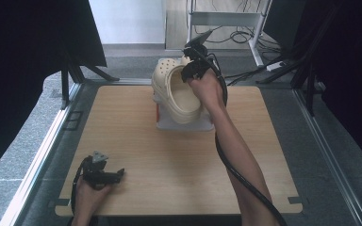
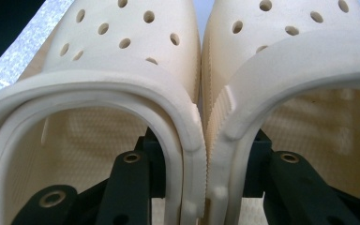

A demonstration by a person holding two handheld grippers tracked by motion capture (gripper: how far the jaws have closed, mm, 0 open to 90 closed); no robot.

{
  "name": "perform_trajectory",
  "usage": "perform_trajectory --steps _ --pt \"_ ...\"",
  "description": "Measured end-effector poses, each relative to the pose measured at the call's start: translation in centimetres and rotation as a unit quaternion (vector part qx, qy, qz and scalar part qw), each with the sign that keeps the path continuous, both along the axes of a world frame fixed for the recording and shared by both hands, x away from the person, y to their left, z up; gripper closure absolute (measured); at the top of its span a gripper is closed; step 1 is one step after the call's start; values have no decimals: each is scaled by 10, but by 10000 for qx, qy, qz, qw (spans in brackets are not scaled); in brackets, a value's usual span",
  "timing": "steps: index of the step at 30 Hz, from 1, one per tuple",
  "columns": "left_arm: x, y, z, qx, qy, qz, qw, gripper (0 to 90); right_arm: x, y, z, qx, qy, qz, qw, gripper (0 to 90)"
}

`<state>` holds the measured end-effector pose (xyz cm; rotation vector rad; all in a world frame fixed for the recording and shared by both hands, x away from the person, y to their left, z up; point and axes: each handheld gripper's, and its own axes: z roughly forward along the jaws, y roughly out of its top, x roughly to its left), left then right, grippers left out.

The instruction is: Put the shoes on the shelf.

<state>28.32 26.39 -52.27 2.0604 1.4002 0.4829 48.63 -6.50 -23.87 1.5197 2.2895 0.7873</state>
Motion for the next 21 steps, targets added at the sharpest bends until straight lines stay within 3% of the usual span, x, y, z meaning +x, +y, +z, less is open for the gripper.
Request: perform_trajectory --steps 10,21 --pt "0 0 0 7 -8 -19 10000 0 30 10 -1 219 -95 -585 9980 639" --pt "0 0 0 -8 17 -71 10000 0 66 15 -17 320 -33 -1095 9935 639"
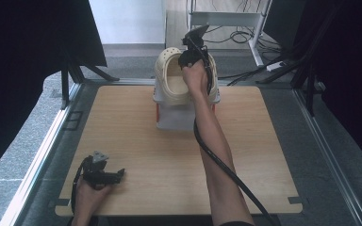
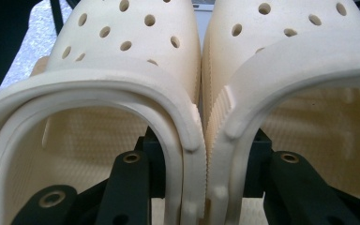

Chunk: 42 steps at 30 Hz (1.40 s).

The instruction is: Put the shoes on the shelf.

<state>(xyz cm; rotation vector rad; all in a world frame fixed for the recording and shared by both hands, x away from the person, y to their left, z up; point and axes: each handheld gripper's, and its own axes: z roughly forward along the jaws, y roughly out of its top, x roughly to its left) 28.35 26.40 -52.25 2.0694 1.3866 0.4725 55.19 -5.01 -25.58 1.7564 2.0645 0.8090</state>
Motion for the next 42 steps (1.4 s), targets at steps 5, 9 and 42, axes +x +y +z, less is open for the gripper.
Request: perform_trajectory --steps 5,9,42 --pt "0 0 0 1 -1 0 10000 0 10 4 -4 46 -85 -170 9998 639" --pt "0 0 0 -4 4 -2 10000 0 18 7 -6 42 -113 -231 9997 638" --pt "0 -1 0 -8 -20 -2 10000 0 21 1 -28 -354 -394 848 9950 256"
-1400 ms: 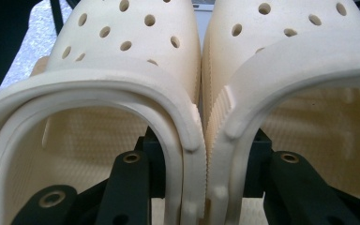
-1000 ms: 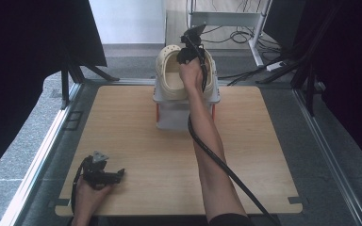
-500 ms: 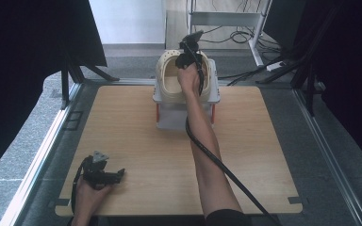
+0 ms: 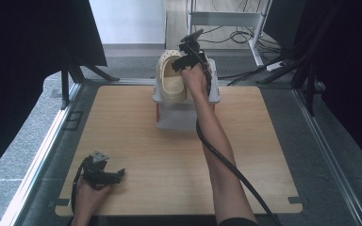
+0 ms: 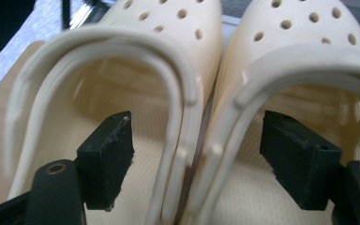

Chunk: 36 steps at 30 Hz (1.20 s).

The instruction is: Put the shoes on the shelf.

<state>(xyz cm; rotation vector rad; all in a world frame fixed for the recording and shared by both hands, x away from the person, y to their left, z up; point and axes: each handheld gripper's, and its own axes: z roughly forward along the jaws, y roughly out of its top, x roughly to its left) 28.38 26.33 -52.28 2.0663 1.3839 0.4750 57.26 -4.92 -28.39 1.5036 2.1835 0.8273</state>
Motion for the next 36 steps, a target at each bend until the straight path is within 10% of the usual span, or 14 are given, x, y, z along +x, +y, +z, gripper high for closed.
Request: perform_trajectory --steps 12,22,36 --pt "0 0 0 0 -14 12 10000 0 -35 -16 19 -61 -253 758 9968 137" --pt "0 0 0 0 -18 16 10000 0 -71 -17 22 -263 -313 1617 9860 76" --pt "0 0 0 -5 -15 14 10000 0 -104 -37 16 -272 -413 1939 9798 16"
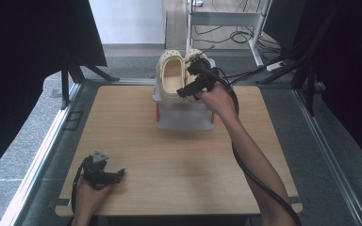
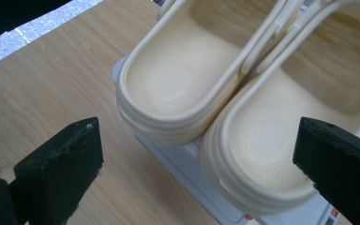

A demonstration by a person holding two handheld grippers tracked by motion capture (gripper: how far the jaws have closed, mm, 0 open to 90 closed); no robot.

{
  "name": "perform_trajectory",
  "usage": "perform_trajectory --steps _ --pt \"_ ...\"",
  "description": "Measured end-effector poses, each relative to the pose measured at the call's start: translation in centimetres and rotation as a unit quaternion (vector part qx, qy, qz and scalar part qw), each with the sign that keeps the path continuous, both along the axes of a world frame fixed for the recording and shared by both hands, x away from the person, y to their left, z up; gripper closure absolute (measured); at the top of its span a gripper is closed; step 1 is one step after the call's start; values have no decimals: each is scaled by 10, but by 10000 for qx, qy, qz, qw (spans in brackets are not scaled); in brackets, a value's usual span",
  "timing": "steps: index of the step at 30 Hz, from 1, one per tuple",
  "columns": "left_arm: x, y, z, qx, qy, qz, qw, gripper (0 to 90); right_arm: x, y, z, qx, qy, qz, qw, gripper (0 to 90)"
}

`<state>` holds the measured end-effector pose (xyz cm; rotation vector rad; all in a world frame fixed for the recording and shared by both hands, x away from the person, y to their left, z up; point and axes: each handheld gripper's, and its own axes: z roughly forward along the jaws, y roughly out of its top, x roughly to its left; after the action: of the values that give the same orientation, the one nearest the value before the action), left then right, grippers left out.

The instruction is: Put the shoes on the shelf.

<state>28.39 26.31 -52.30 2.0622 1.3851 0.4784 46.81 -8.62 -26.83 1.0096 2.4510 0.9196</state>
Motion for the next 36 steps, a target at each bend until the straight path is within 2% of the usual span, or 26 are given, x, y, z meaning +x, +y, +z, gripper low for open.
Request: perform_trajectory --steps 6,12,22,30,36 --pt "0 0 0 0 -8 4 10000 0 -14 -18 -3 92 -29 57 9999 13" --pt "0 0 0 14 -14 -8 10000 0 -30 -43 -6 160 -77 167 9997 11" --pt "0 0 0 7 -19 1 10000 0 -59 -79 -18 170 -47 305 9994 0" --pt "0 0 0 19 -14 -8 10000 0 -94 -109 -44 318 -38 424 9986 0" --pt "0 0 0 13 -3 -3 10000 0 -115 -128 -74 503 -28 373 9980 0"
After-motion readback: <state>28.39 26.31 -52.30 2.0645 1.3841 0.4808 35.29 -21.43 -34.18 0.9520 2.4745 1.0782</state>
